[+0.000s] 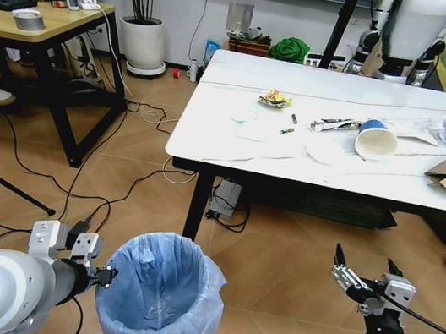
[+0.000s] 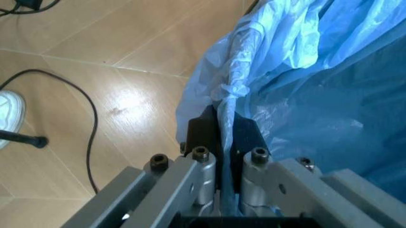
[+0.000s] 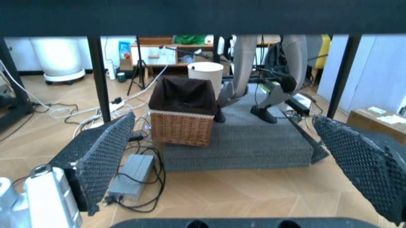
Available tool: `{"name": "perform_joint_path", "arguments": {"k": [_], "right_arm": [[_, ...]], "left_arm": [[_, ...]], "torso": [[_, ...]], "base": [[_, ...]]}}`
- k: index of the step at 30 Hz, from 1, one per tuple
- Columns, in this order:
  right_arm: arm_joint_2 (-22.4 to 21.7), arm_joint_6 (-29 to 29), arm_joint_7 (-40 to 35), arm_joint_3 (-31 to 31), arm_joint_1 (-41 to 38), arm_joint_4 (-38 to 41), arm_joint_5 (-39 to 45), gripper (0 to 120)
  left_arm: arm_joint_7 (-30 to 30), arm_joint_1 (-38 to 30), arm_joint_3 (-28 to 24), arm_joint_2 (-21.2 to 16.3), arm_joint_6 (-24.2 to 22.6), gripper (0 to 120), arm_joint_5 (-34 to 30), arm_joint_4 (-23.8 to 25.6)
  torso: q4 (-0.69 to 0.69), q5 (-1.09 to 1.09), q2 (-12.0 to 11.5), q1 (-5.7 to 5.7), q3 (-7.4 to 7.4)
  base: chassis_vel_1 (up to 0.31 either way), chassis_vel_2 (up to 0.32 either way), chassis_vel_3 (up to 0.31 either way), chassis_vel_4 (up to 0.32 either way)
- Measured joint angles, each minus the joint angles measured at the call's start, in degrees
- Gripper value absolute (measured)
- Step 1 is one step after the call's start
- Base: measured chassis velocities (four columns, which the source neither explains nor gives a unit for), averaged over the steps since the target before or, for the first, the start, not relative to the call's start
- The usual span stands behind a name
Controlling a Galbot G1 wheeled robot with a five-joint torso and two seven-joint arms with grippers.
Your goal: Pick up the trash bin and place the trash from the table into it.
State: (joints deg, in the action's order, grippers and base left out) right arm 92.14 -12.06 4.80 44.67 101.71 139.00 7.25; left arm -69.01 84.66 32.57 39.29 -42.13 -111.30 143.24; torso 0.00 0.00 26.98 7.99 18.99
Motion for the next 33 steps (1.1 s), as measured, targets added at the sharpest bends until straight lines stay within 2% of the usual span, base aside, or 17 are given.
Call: {"name": "perform_joint_path", "arguments": {"k": [17,33], "right_arm": [[0.0,-2.3,-1.4,-0.4,1.0,4.3,2.2,100],[0.0,-5.7,-4.2,-0.1,1.7,4.4,6.1,100]], "left_arm": [[-0.1,0.3,0.0,0.6,0.0,0,0.0,0.0],[-0.1,0.4,0.2,1.0,0.0,0,-0.2,0.0]], "torso": [[0.00,0.00,4.1,1.55,2.49],[0.00,0.00,7.9,3.06,4.85]], "base": [[0.000,0.000,0.000,0.000],[0.000,0.000,0.000,0.000]]}}
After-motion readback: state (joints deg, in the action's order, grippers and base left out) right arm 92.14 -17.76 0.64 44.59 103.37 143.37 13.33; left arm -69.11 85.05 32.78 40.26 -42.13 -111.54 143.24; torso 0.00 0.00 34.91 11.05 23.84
